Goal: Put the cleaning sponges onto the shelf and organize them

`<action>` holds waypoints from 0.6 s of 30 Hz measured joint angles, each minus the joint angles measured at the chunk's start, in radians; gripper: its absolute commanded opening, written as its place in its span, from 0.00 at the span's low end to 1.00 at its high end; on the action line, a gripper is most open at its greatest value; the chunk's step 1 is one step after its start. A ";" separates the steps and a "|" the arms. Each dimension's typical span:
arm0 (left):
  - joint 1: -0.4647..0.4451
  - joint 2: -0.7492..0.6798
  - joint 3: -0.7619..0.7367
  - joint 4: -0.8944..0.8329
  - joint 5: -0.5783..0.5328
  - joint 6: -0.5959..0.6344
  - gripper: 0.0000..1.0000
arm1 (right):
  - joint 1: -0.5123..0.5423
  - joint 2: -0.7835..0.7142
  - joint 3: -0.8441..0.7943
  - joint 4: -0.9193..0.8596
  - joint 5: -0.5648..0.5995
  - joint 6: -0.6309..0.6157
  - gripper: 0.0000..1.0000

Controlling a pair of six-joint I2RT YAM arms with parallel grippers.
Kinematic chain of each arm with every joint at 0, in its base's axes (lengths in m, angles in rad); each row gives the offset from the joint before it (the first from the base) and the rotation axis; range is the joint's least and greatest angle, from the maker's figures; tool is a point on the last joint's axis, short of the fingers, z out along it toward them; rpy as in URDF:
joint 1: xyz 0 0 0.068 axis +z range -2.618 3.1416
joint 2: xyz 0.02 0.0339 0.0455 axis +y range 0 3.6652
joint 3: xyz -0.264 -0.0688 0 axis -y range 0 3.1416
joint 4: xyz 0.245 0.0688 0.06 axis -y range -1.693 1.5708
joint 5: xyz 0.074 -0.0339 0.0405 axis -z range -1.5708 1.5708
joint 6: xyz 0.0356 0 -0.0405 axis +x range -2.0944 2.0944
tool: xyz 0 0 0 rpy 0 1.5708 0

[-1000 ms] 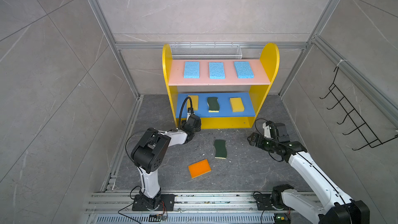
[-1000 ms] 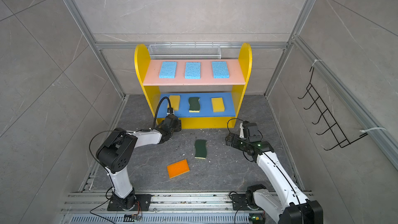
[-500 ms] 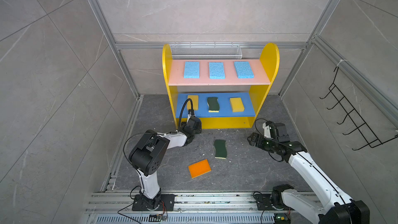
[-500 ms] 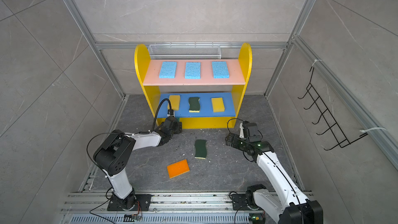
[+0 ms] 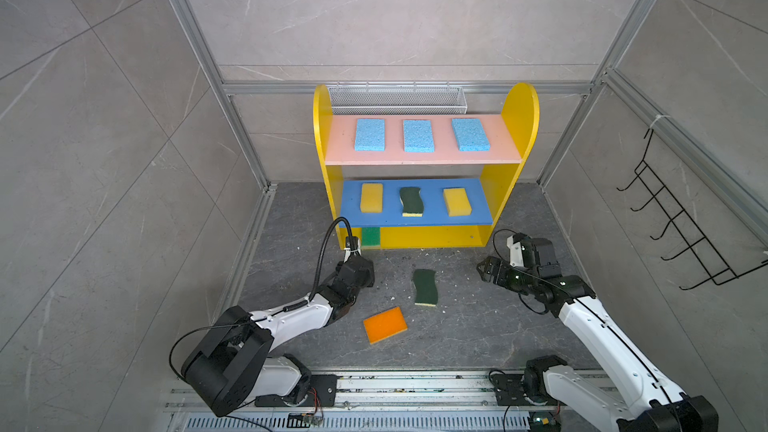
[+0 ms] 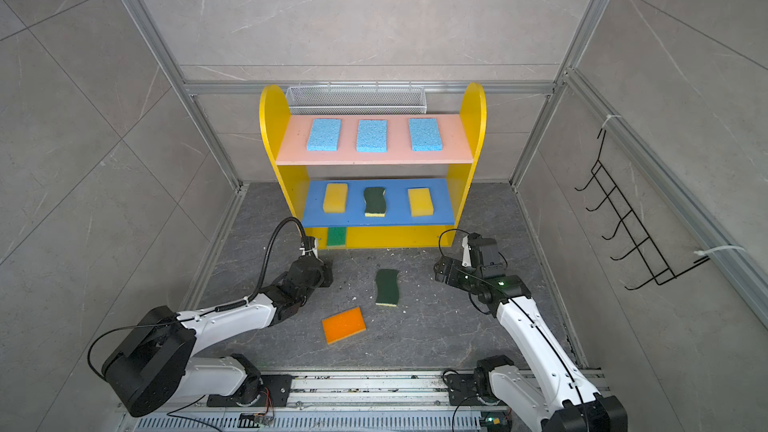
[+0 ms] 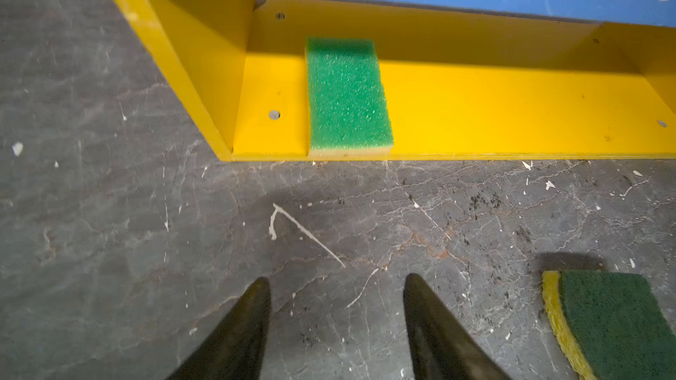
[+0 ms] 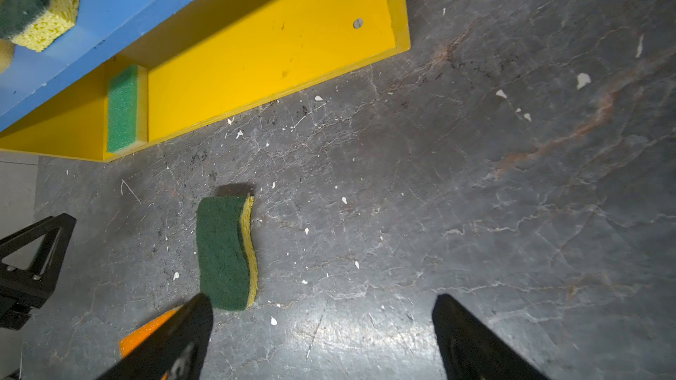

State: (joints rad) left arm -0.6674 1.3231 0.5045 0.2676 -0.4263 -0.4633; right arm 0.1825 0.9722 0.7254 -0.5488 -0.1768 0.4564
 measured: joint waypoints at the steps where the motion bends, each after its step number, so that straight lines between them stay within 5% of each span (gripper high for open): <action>1: 0.000 -0.003 -0.015 0.004 0.005 -0.013 0.48 | 0.003 -0.001 0.000 0.000 0.000 0.000 0.96; 9: 0.020 0.040 -0.135 0.145 0.055 -0.125 0.20 | 0.025 -0.001 0.000 0.000 0.000 0.000 0.96; 18: 0.103 0.300 -0.191 0.575 0.180 -0.244 0.18 | 0.030 0.000 -0.010 0.017 0.001 0.000 0.96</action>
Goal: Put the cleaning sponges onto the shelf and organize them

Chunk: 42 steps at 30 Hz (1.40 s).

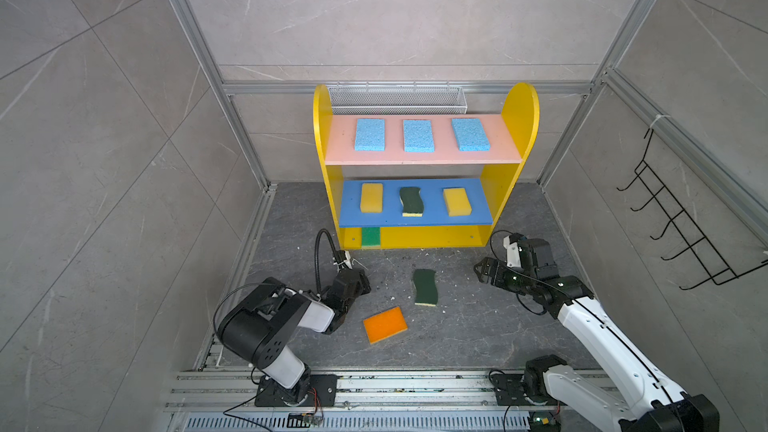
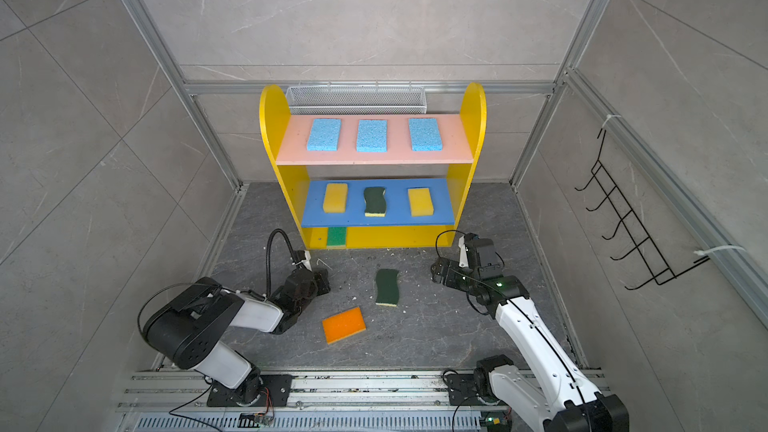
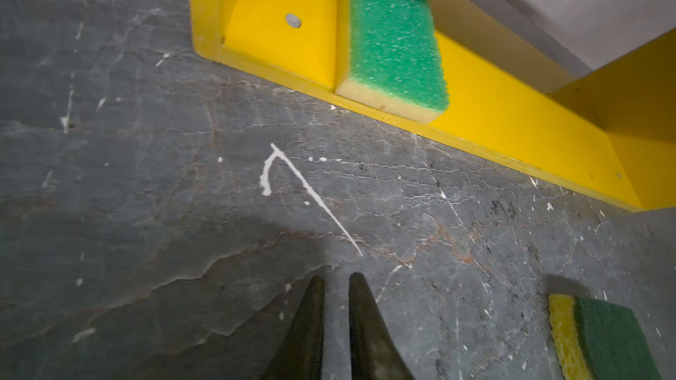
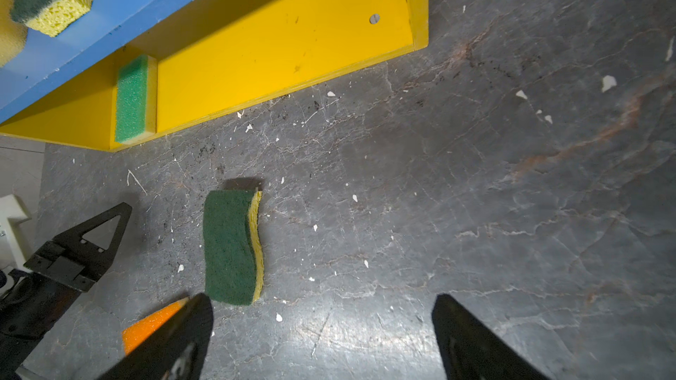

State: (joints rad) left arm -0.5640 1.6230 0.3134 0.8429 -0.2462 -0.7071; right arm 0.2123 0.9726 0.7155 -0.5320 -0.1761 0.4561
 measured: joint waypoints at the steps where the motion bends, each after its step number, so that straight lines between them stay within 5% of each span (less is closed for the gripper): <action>1: 0.009 0.029 -0.006 0.045 0.011 -0.011 0.18 | 0.003 0.002 -0.003 0.002 0.000 -0.001 0.96; 12: -0.001 0.220 0.047 0.307 0.030 -0.071 0.18 | 0.035 0.013 -0.016 0.021 0.031 -0.007 0.96; 25: -0.213 0.309 0.167 0.303 -0.309 -0.098 0.21 | 0.104 0.028 -0.038 0.040 0.075 -0.007 0.96; 42: -0.137 0.462 0.166 0.632 -0.311 -0.210 0.16 | 0.151 0.029 -0.061 0.067 0.109 -0.006 0.97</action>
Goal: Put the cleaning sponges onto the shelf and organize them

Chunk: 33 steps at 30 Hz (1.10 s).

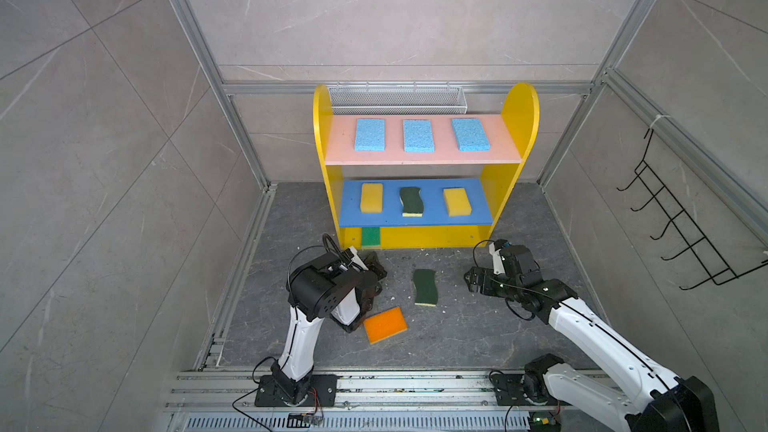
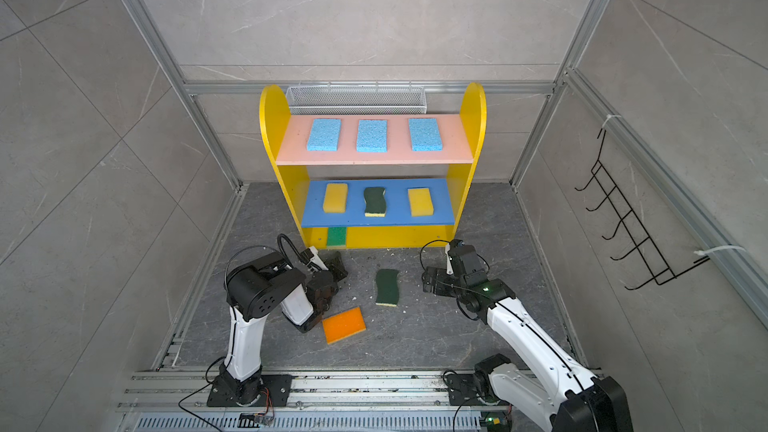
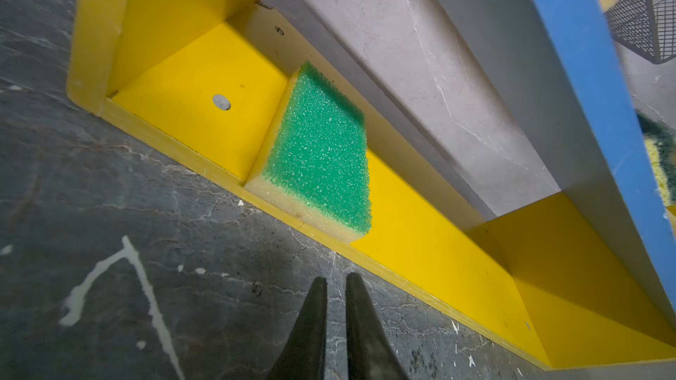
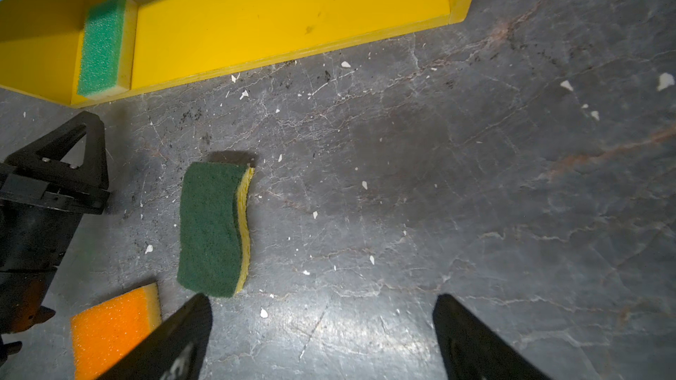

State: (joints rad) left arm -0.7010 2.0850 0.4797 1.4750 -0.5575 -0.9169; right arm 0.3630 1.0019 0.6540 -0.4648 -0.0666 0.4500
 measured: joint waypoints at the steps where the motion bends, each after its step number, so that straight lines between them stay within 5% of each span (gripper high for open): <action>1: 0.001 0.002 0.001 0.003 0.005 -0.002 0.16 | 0.002 0.002 0.000 0.002 0.000 0.000 0.97; 14: 0.034 0.002 -0.008 0.030 0.053 -0.072 0.16 | 0.009 0.004 -0.015 0.017 0.002 0.004 0.97; 25: 0.068 -0.271 -0.016 -0.499 0.121 -0.094 0.15 | 0.016 -0.006 -0.054 0.063 -0.004 0.026 0.97; 33: 0.093 -0.211 0.040 -0.526 0.195 -0.107 0.14 | 0.048 -0.026 -0.074 0.078 0.008 0.026 0.98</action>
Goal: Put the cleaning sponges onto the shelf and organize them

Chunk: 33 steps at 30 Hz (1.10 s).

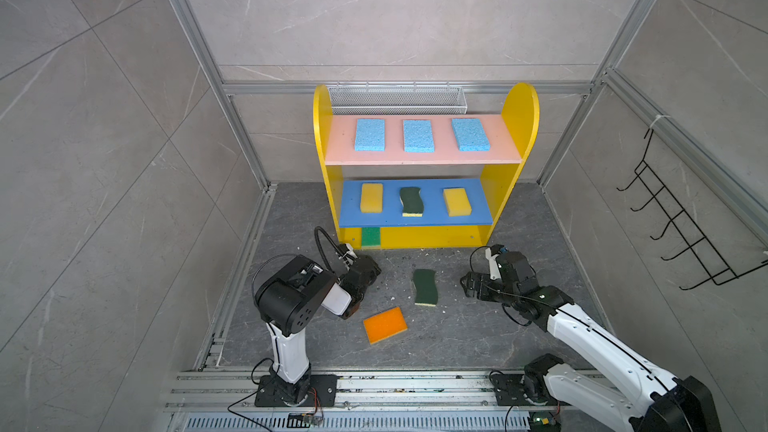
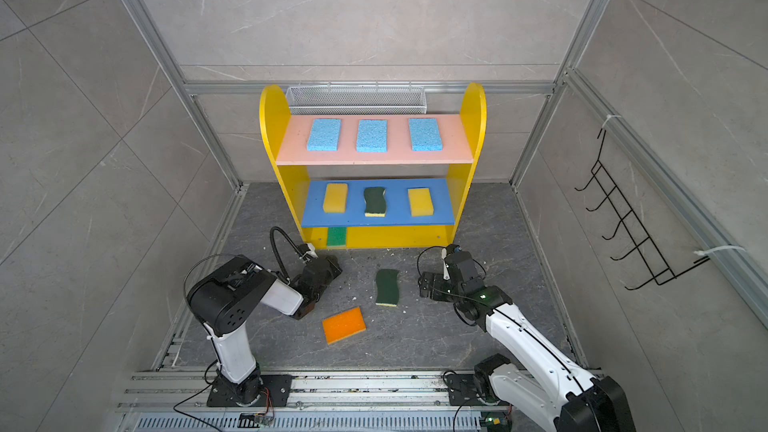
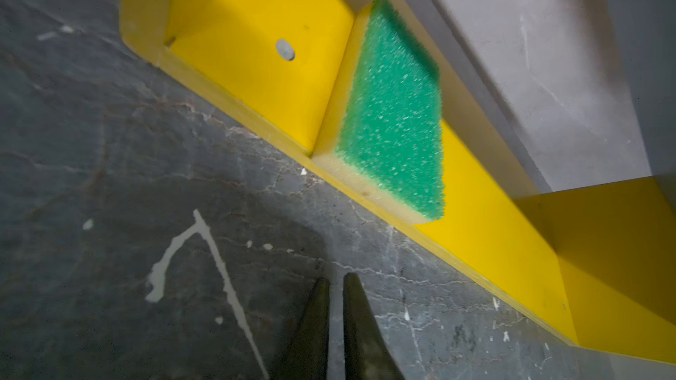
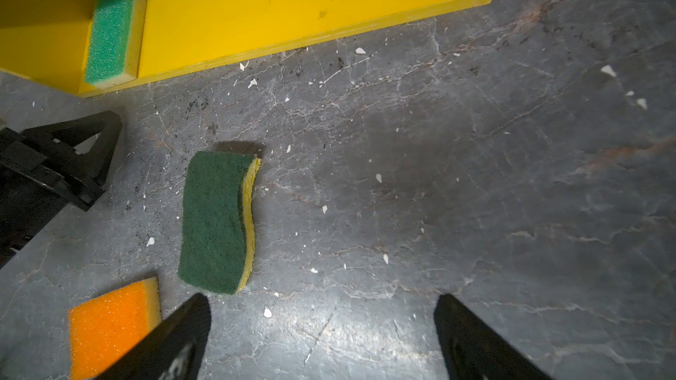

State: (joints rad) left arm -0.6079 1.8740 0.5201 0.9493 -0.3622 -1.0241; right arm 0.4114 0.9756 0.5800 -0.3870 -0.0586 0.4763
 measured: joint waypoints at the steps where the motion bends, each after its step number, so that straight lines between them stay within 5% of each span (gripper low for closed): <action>1: 0.000 0.013 0.002 0.029 0.002 -0.008 0.14 | 0.003 -0.001 0.000 0.002 0.003 0.000 0.98; 11: 0.002 0.099 0.005 0.229 -0.023 -0.060 0.14 | 0.031 -0.002 -0.010 0.032 0.018 0.001 0.99; 33: 0.002 0.150 0.076 0.232 -0.093 -0.092 0.14 | 0.045 0.012 -0.013 0.034 0.034 0.003 1.00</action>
State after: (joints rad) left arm -0.6064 2.0239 0.5957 1.1809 -0.4557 -1.1164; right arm 0.4564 0.9874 0.5667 -0.3527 -0.0250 0.4793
